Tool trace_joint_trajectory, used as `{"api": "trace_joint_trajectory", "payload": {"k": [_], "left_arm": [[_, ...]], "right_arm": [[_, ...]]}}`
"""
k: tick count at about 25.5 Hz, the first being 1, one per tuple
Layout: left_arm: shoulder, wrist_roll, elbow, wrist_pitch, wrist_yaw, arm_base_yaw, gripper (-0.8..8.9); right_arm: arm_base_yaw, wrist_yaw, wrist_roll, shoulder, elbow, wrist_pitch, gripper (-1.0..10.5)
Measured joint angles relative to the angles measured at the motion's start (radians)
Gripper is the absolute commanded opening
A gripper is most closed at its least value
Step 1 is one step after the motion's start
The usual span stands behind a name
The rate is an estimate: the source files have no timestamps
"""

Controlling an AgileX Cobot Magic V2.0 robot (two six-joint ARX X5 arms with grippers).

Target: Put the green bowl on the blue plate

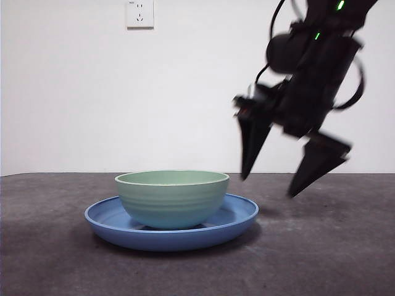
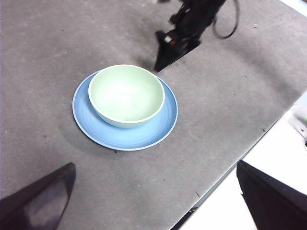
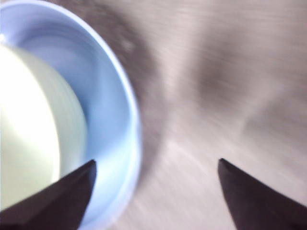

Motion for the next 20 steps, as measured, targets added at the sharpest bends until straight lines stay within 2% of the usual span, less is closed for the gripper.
{"api": "trace_joint_trajectory", "payload": {"k": [4, 7, 11, 20], "left_arm": [[0.0, 0.0, 0.0, 0.0, 0.0, 0.0, 6.26], [0.0, 0.0, 0.0, 0.0, 0.0, 0.0, 6.26], [0.0, 0.0, 0.0, 0.0, 0.0, 0.0, 6.26], [0.0, 0.0, 0.0, 0.0, 0.0, 0.0, 6.26]], "right_arm": [[-0.01, 0.057, -0.087, -0.183, 0.0, -0.111, 5.7], [-0.008, 0.065, -0.122, -0.347, 0.0, -0.153, 5.9], [-0.007, 0.065, -0.146, -0.547, 0.001, -0.254, 5.9], [0.024, 0.061, -0.156, -0.885, -0.087, -0.283, 5.9]]}}
